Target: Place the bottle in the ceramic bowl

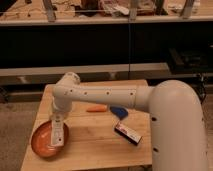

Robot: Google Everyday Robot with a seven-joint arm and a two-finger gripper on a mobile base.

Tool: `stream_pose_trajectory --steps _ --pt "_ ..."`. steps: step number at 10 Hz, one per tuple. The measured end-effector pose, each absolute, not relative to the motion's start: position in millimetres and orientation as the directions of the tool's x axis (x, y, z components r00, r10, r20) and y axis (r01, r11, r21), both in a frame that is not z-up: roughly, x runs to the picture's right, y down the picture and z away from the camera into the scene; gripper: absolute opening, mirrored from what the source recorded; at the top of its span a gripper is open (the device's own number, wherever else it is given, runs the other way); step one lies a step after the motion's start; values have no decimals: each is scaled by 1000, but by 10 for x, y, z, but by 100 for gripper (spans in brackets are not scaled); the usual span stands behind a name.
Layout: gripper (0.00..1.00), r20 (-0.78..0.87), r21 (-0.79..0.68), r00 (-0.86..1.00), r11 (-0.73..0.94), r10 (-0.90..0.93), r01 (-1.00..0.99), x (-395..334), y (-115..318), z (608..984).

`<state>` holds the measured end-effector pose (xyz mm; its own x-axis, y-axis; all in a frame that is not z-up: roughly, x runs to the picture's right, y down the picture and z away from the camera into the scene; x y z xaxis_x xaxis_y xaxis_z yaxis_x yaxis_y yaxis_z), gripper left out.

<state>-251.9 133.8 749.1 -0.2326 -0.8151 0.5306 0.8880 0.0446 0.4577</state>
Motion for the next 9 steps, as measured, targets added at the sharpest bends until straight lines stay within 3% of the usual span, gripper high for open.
stream_pose_trajectory --steps 7,9 --pt "74 525 465 -255 23 -812 885 -2517 1414 7472" --pt "92 529 460 -247 29 -812 887 -2501 1376 7498"
